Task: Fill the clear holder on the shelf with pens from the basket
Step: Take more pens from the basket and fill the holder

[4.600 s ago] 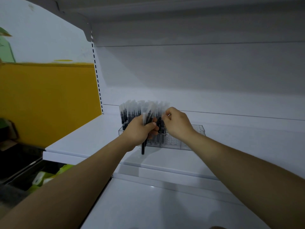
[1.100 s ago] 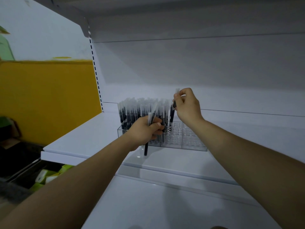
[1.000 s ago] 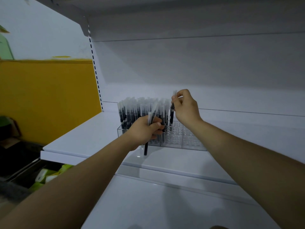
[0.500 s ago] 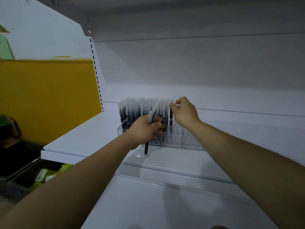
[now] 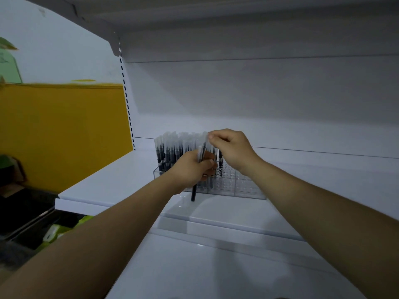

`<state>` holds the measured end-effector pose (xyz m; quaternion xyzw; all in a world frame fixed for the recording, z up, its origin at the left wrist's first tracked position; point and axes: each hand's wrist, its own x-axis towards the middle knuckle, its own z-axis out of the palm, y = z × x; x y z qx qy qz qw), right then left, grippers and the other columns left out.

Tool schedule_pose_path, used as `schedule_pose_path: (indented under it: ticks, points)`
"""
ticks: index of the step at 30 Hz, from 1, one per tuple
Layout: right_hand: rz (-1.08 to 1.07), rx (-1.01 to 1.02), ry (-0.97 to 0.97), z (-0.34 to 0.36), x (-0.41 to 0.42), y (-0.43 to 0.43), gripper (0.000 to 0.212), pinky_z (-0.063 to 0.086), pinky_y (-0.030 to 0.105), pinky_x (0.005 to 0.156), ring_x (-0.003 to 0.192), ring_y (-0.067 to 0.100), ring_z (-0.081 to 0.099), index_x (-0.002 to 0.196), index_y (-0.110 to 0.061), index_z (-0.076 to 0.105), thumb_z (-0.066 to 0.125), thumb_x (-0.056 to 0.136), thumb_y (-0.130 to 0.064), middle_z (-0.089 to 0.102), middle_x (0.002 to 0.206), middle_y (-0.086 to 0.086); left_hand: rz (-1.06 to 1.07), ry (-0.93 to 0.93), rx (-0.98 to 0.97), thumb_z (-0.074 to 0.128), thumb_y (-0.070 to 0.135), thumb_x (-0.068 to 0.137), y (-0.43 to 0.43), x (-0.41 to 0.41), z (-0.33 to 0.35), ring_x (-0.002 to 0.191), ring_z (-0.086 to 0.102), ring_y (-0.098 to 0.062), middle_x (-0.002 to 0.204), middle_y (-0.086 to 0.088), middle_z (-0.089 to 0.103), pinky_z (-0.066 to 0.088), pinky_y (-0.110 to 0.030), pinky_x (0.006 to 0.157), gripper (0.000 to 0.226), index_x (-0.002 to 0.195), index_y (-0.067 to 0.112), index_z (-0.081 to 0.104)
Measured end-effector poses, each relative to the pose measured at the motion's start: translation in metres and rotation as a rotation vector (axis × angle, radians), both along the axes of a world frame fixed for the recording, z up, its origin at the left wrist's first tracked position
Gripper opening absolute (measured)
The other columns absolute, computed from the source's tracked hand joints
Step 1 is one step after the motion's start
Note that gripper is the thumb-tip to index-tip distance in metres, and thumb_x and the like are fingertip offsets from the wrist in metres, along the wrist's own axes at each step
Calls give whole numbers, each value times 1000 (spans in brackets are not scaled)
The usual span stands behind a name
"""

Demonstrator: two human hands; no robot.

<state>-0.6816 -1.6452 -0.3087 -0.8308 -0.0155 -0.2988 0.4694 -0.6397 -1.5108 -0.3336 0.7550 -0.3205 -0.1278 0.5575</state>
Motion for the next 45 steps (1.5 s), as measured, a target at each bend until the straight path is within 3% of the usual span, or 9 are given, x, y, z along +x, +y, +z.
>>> schedule_pose_path:
  ticks: [4, 8, 12, 17, 23, 25, 28, 33, 45]
  points:
    - [79, 11, 30, -1, -5, 2, 14, 46, 24, 81, 90, 11, 59, 100, -14, 69, 57, 95, -21, 64, 96, -4, -7, -34, 33, 48, 13, 99, -4, -2, 0, 92, 67, -27, 104, -19, 67, 55, -40, 85, 24, 113, -2, 59]
    - [-38, 126, -77, 4, -1, 2, 19, 54, 37, 78, 85, 22, 65, 85, -19, 58, 47, 100, -23, 67, 86, 4, 4, -55, 70, 52, 15, 97, -4, 1, -3, 97, 65, -29, 109, -24, 65, 51, -46, 91, 23, 111, -2, 59]
    - [-140, 247, -241, 16, -2, -10, 19, 52, 23, 62, 77, 18, 64, 85, -27, 49, 40, 102, -23, 64, 84, 0, 40, -63, 103, 56, 18, 96, 1, 8, -7, 108, 62, -23, 117, -9, 65, 48, -42, 100, 26, 121, 12, 59]
    - [-234, 139, -171, 1, 10, -25, 14, 56, 43, 81, 85, 20, 64, 93, -25, 51, 40, 102, -24, 62, 87, -2, 61, -53, 118, 56, 18, 96, 4, 12, -10, 109, 61, -23, 118, -7, 64, 47, -42, 101, 31, 126, 12, 56]
    - [-261, 44, -99, -14, 19, -25, 18, 54, 52, 82, 89, 31, 62, 109, -15, 53, 40, 102, -24, 60, 87, 1, 57, -84, 141, 56, 20, 96, 3, 12, -10, 108, 61, -21, 119, -6, 63, 47, -40, 100, 32, 127, 12, 57]
    - [-253, -7, -101, -14, 21, -24, 19, 54, 47, 81, 87, 33, 61, 110, -12, 53, 40, 102, -23, 61, 90, 6, 61, -93, 147, 56, 19, 96, 3, 13, -11, 108, 61, -21, 116, -5, 64, 47, -39, 101, 31, 126, 12, 57]
    - [-262, -99, -88, -21, 23, -24, 22, 45, 29, 64, 72, 22, 54, 113, -11, 55, 40, 102, -24, 59, 85, 4, 65, -90, 139, 56, 19, 96, 4, 14, -12, 107, 61, -20, 113, -4, 64, 47, -39, 101, 30, 125, 12, 57]
    - [-300, -139, -11, -34, 28, -24, 26, 49, 39, 71, 76, 30, 56, 114, -9, 56, 40, 102, -26, 64, 90, 14, 62, -86, 145, 55, 18, 96, 6, 15, -13, 109, 60, -20, 118, -5, 63, 47, -38, 101, 31, 126, 12, 57]
    - [-352, -196, 107, -26, 31, -23, 25, 36, 30, 60, 70, 24, 49, 102, -6, 53, 38, 102, -26, 52, 73, 3, 44, -76, 119, 56, 19, 96, 3, 9, -11, 106, 63, -25, 114, -8, 64, 51, -41, 96, 33, 127, 10, 55]
